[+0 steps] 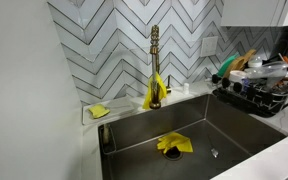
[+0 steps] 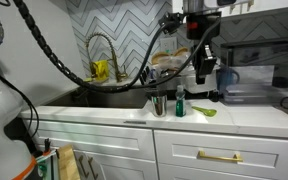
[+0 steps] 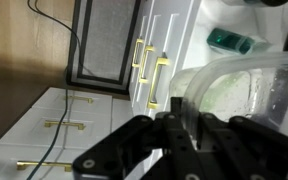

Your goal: Remove lunchbox from the drying rack, put it on the counter, put the bottle with green contents in the lunchbox and then move the lunchbox to the top right side of sink

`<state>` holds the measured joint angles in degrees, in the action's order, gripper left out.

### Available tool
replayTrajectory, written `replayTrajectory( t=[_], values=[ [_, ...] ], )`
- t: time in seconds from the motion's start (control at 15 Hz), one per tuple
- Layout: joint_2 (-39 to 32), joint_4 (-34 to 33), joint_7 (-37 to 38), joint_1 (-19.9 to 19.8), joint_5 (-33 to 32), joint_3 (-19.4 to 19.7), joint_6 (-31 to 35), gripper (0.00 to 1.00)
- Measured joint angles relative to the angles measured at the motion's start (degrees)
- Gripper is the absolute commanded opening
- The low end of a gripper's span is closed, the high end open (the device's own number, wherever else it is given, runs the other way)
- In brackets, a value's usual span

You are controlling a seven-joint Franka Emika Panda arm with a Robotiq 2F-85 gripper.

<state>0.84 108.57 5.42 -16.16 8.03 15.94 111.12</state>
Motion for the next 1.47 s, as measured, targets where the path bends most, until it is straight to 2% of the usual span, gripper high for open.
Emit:
replayTrajectory(
  t=[0.4,0.8,1.47],
  values=[
    [-4.48,0.23,0.08,-2.45,0.65,2.64,-0.03,0.02],
    [-8.29,1.62,1.03,-2.61,5.97,2.54,0.35,0.02],
    [-14.39,0.99,2.44,-2.56,8.97,1.77,6.87,0.02]
  ],
)
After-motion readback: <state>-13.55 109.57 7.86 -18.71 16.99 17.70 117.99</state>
